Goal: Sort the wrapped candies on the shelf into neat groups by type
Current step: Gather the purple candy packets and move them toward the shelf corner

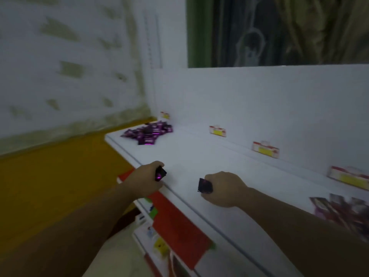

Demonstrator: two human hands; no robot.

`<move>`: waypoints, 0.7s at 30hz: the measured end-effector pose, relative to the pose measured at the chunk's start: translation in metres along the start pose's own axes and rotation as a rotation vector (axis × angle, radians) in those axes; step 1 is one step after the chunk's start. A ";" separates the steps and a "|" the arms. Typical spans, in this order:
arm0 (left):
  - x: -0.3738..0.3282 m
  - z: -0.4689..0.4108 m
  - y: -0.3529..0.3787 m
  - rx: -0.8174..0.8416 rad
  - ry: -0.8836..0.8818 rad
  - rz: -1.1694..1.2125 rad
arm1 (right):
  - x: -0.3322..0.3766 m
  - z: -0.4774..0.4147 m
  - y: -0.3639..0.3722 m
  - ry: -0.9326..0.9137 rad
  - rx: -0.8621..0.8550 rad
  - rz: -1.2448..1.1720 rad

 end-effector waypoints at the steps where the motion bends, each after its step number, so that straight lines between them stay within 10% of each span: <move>1: 0.013 0.002 -0.009 -0.010 -0.022 -0.026 | 0.014 -0.013 0.003 -0.026 0.001 0.007; 21: 0.268 -0.088 -0.107 0.006 0.115 -0.111 | 0.184 -0.243 0.048 -0.175 -0.037 -0.001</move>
Point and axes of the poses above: each hand's wrist, its own z-axis away from the middle knuckle, its own y-axis out of the palm, x = y × z, the point moved 1 cm from there along -z, towards the middle knuckle, and after that the axes turned 2 degrees about x, right-handed, at the moved point
